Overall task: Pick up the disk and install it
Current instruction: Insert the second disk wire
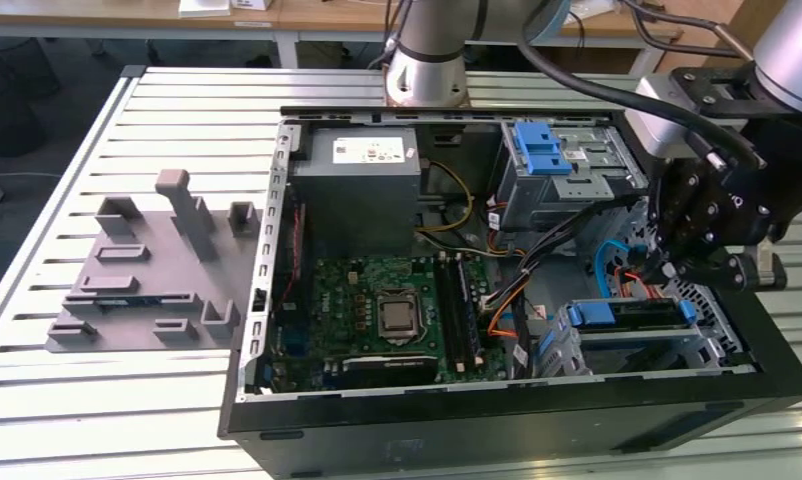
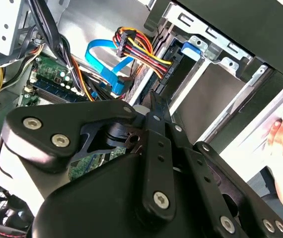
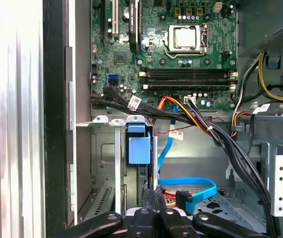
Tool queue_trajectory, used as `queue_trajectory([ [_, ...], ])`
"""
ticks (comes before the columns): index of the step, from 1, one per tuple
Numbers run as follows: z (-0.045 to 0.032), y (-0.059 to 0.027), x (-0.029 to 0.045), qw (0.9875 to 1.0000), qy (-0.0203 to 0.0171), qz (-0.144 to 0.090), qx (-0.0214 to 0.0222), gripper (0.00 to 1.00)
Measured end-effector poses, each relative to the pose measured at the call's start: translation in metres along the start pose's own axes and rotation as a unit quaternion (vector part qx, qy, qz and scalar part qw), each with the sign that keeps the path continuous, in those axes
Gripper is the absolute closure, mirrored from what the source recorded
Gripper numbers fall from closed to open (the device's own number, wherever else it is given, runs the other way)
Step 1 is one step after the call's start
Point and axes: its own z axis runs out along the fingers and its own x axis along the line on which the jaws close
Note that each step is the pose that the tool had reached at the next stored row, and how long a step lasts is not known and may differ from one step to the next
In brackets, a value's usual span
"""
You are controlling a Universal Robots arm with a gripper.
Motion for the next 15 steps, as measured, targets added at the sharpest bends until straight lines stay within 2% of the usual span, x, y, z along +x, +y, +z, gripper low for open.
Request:
queue_trajectory([
  [15, -0.0047, 0.0014, -0.011, 1.0, 0.0, 0.0, -0.0023, 0.89],
])
